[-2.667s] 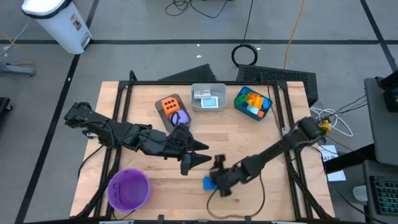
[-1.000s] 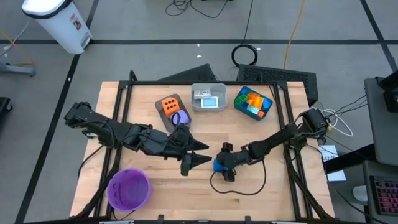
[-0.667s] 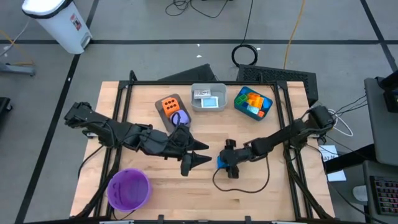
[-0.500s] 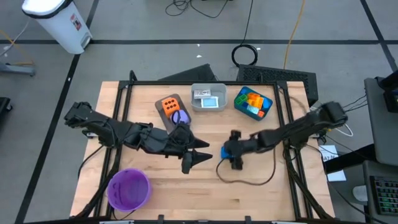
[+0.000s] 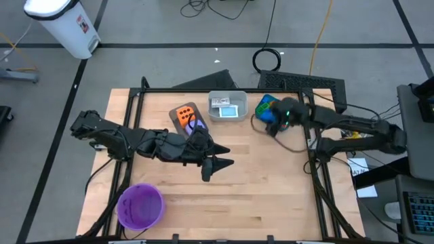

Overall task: Pick & Place Toys
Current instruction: Put the blue game piece into the blue bin, then return to Home Position

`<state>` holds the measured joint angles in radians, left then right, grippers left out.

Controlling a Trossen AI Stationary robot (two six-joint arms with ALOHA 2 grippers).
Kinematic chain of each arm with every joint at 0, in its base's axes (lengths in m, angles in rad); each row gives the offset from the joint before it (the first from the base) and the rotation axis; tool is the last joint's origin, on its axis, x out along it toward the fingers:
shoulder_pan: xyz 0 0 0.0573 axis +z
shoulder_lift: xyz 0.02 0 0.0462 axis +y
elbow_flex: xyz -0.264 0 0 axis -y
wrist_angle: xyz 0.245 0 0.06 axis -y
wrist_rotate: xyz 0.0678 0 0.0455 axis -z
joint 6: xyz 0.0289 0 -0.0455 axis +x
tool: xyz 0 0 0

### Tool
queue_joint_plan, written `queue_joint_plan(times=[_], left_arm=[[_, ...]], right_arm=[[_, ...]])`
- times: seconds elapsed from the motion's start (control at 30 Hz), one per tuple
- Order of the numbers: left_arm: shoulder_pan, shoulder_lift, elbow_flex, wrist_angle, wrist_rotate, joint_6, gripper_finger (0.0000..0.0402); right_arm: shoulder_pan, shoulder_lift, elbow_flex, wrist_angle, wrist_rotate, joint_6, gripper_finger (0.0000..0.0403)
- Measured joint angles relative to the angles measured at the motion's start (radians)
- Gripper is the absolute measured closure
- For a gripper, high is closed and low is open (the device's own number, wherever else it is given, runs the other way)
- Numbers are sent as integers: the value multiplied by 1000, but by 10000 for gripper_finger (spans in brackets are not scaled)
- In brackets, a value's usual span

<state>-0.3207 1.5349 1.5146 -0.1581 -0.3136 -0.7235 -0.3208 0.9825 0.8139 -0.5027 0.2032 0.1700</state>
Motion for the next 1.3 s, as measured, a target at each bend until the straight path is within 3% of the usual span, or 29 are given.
queue_joint_plan(times=[0.2,0.43,0.7,0.9,1.07,1.3], left_arm=[[0,0,0,5,5,20,115],[1,0,0,8,71,22,115],[15,0,0,8,88,59,115],[45,0,0,8,184,56,115],[59,0,0,8,210,55,115],[66,0,0,84,212,87,115]], right_arm=[[-236,0,-2,-57,-84,-65,140],[-377,58,-28,6,-104,-88,140],[-419,176,-29,89,-157,-90,140],[-419,242,-27,104,-121,-77,117],[-421,227,-28,117,-98,-78,77],[-431,141,-29,119,-101,-63,69]])
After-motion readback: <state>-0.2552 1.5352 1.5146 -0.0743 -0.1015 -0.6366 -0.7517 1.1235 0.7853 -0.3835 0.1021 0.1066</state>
